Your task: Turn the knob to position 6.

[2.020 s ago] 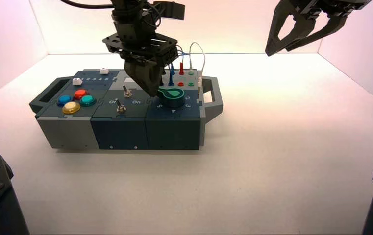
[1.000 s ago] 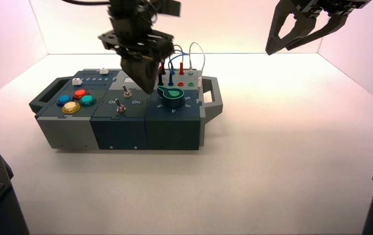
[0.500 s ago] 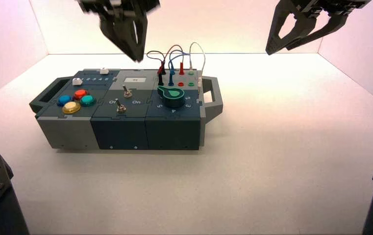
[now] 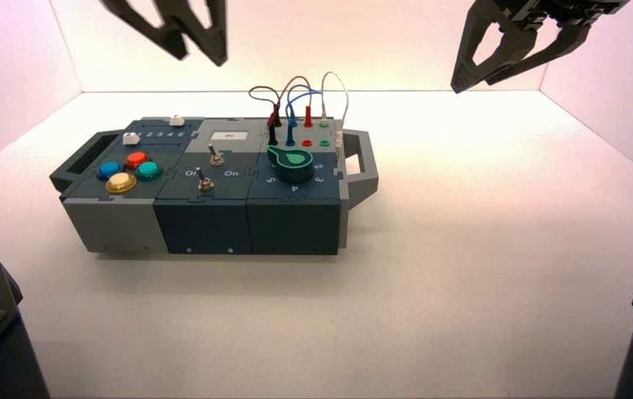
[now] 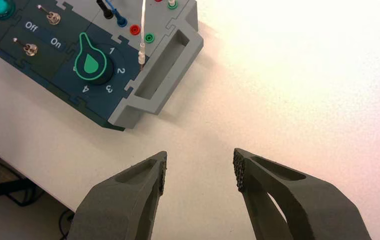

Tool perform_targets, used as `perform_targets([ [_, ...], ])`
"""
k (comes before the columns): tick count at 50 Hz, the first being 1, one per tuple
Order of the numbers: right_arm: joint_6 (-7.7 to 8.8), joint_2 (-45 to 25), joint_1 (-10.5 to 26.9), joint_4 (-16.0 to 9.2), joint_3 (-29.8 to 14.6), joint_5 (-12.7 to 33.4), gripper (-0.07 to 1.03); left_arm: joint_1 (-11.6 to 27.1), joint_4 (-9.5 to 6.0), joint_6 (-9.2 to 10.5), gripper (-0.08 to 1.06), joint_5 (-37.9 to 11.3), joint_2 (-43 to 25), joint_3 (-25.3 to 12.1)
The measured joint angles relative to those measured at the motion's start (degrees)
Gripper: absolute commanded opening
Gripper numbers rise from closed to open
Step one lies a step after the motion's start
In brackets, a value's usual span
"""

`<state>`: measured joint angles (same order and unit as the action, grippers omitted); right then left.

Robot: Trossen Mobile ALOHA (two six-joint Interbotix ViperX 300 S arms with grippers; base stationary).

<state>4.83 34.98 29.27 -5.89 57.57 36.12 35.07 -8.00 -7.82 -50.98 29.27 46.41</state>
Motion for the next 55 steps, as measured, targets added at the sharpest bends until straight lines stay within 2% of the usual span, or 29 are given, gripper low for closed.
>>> perform_targets([
  [11,0.0,0.0,0.0,0.0,0.0,-0.2,0.7,-0.1,0.35,-0.79,0.86,2.3,8.3,5.4],
  [23,0.0,0.0,0.0,0.0,0.1,-0.5,0.7,-0.1,0.53,-0.97,0.86,4.7,11.3,9.5],
  [55,0.09,0.0,0.0,0.0,0.3,-1.3,0.7,-0.2,0.53,-0.88,0.86,5.9,10.7,10.1],
])
